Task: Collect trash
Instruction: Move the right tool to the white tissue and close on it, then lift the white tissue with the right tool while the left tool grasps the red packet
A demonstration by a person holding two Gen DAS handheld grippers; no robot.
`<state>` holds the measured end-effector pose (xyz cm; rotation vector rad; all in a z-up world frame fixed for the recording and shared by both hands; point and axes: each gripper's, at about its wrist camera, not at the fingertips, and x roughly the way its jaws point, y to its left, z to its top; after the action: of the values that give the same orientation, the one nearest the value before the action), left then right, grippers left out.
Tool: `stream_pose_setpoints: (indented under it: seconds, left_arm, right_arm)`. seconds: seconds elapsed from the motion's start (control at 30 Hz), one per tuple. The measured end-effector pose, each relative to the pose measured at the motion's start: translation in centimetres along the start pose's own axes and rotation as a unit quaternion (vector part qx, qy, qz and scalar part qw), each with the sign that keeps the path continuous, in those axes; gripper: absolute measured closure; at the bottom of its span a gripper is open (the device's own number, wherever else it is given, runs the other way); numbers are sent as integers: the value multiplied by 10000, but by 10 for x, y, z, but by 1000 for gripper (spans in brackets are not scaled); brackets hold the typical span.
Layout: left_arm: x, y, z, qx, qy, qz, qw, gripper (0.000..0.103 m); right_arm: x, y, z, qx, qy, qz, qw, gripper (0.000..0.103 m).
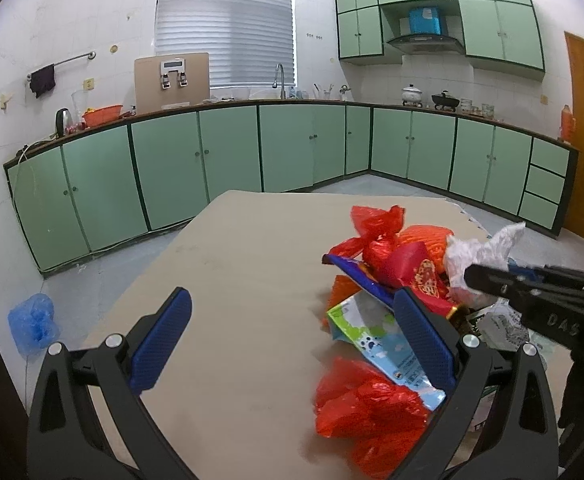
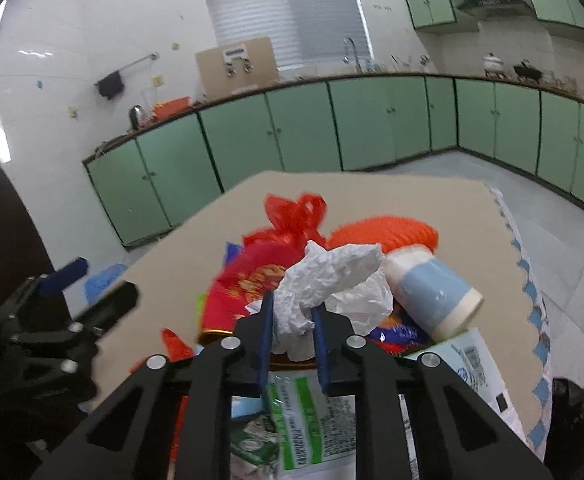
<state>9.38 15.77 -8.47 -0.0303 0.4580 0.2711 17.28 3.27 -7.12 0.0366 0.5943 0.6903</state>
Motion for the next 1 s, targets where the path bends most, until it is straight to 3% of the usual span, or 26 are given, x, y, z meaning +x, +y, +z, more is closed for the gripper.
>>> stream_pose_setpoints:
  seconds: [0.27, 0.37, 0.53, 0.9, 1.0]
  left_arm:
    - [-3, -20, 4, 45, 6, -260, 9997, 5]
    - [0, -33, 5, 81, 68, -433, 9990, 10]
    - [10, -53, 6, 149, 214, -616, 9978, 23]
    - [35, -76, 5, 189, 465, -602, 9969, 24]
    - [45, -81, 4, 213, 649, -618, 9957, 30]
  right_arm:
    - [-41, 0, 13, -17, -480, -88, 9988, 86]
    - [-52, -3, 12, -125, -573, -358, 9976, 86]
    - [-62, -17, 4, -57, -528, -665, 9964, 86]
    - [-63, -38, -8, 128, -502, -797, 9955, 86]
    - [-62, -43, -8, 168, -500, -782, 9955, 85]
